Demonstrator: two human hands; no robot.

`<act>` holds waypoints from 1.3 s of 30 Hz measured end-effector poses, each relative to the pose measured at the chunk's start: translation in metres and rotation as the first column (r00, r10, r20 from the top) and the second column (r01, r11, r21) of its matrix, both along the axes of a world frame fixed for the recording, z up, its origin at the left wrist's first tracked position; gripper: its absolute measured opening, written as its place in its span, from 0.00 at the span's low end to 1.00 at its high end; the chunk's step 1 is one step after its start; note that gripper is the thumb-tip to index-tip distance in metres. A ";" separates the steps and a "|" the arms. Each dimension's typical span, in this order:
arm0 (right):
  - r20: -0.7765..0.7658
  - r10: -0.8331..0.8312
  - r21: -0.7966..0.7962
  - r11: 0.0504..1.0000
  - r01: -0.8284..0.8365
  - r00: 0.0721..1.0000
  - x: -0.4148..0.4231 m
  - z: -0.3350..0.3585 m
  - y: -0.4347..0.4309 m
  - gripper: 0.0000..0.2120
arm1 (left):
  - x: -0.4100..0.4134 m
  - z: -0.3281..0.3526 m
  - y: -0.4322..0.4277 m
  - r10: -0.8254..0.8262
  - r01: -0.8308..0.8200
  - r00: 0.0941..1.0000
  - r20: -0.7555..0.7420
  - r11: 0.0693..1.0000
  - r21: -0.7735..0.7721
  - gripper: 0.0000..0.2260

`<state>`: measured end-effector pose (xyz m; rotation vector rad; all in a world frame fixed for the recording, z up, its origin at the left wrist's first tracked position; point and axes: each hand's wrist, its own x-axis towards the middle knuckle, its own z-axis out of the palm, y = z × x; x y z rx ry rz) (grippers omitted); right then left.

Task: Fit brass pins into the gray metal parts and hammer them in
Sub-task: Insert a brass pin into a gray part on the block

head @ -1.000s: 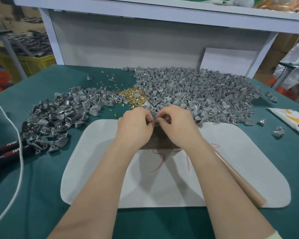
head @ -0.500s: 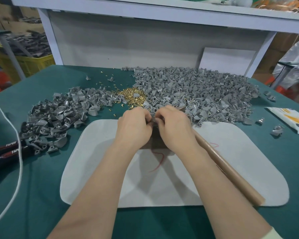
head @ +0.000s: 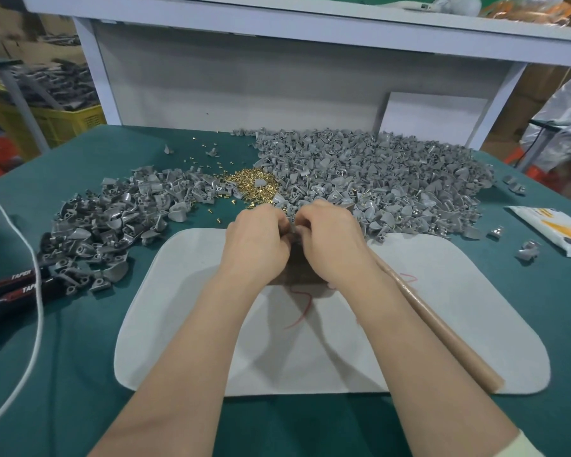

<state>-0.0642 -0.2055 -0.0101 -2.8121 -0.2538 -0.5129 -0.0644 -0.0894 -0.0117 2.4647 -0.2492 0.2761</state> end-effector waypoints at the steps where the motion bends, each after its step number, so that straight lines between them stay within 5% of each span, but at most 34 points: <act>1: -0.017 0.001 0.001 1.000 -0.001 1.000 0.001 0.001 0.000 0.06 | 0.000 0.000 0.000 -0.002 0.002 1.000 0.000 1.000 0.009 0.04; 10: -0.138 0.048 0.415 0.910 0.013 0.989 0.002 -0.002 -0.016 0.08 | 0.000 -0.002 0.002 0.007 -0.007 1.000 -0.004 1.000 -0.016 0.03; 18: -0.121 0.063 0.491 0.871 0.004 0.991 0.002 -0.003 -0.016 0.04 | 0.001 -0.003 0.003 0.000 0.000 1.000 0.002 1.000 -0.030 0.02; 39: -0.049 -0.007 0.227 0.974 0.018 0.999 0.004 -0.006 -0.006 0.05 | 0.002 -0.004 0.001 0.004 -0.003 1.000 0.025 1.000 -0.012 0.03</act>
